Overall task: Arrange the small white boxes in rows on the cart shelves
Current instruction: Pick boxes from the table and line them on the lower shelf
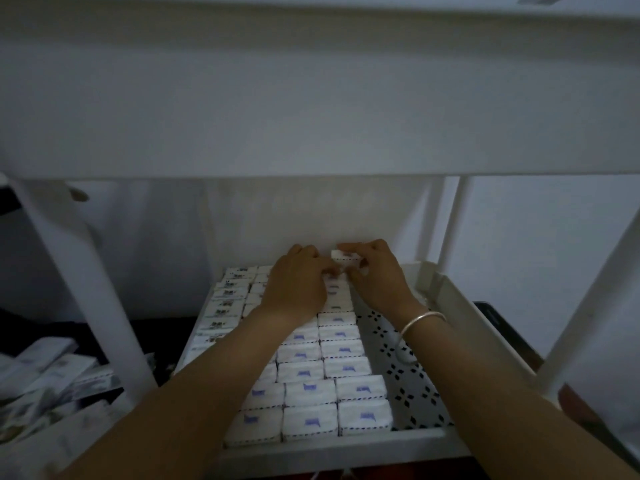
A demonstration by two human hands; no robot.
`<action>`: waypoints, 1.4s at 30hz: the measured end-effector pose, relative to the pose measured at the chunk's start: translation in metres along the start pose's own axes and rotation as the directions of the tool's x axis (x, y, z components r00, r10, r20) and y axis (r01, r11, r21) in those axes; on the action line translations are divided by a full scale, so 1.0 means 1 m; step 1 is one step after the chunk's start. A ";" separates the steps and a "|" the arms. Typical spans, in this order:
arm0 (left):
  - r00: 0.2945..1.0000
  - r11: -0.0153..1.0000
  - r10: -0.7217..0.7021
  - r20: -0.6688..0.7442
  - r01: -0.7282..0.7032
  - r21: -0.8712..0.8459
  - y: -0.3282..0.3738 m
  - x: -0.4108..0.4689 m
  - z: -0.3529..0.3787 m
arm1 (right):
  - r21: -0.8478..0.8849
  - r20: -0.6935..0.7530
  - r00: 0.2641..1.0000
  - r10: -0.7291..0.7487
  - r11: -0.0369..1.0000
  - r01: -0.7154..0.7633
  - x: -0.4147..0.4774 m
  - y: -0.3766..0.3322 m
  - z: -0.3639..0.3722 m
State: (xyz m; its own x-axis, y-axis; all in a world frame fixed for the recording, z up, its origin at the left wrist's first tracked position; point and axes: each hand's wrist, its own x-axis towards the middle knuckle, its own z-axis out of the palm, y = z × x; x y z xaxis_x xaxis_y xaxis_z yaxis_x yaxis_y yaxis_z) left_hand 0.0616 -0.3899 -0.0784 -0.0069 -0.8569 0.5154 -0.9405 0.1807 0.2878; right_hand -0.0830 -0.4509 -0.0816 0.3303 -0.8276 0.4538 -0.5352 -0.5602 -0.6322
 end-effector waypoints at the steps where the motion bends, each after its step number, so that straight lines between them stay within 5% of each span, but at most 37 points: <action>1: 1.000 1.000 -0.009 0.000 0.009 -0.001 0.001 0.000 0.000 | 0.008 0.009 1.000 -0.009 1.000 0.009 0.000 0.000 0.001; 14: 0.997 0.997 -0.071 0.033 0.071 0.005 0.003 -0.002 -0.007 | -0.040 0.093 0.995 -0.040 0.998 0.044 -0.003 0.001 0.007; 21: 0.992 0.993 -0.122 -0.029 0.122 -0.009 0.004 -0.002 -0.007 | -0.181 0.305 0.952 -0.011 0.981 0.069 -0.002 0.011 0.004; 27: 0.978 0.986 -0.159 0.137 0.150 0.071 0.013 -0.002 -0.019 | -0.222 0.402 0.896 0.187 0.970 -0.102 -0.020 -0.003 -0.015; 30: 0.948 0.985 -0.172 0.270 0.158 0.073 0.033 -0.011 -0.041 | -0.295 0.362 0.916 0.173 0.953 -0.063 -0.039 -0.019 -0.036; 37: 0.950 0.977 0.181 0.256 -0.143 -0.158 0.117 -0.086 -0.094 | -0.275 0.205 0.979 -0.006 0.959 0.063 -0.126 -0.062 -0.107; 42: 0.757 0.918 0.387 0.527 -0.262 -0.298 0.184 -0.146 -0.110 | -0.341 0.134 0.990 0.038 0.940 0.010 -0.211 -0.065 -0.159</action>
State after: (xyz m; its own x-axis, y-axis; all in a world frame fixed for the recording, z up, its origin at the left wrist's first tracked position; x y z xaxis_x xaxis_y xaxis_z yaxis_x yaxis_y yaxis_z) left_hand -0.0725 -0.1785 -0.0116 -0.5481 -0.8330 0.0756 -0.7604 0.5339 0.3698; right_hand -0.2415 -0.2338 -0.0363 0.4108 -0.8455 0.3410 -0.7647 -0.5232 -0.3761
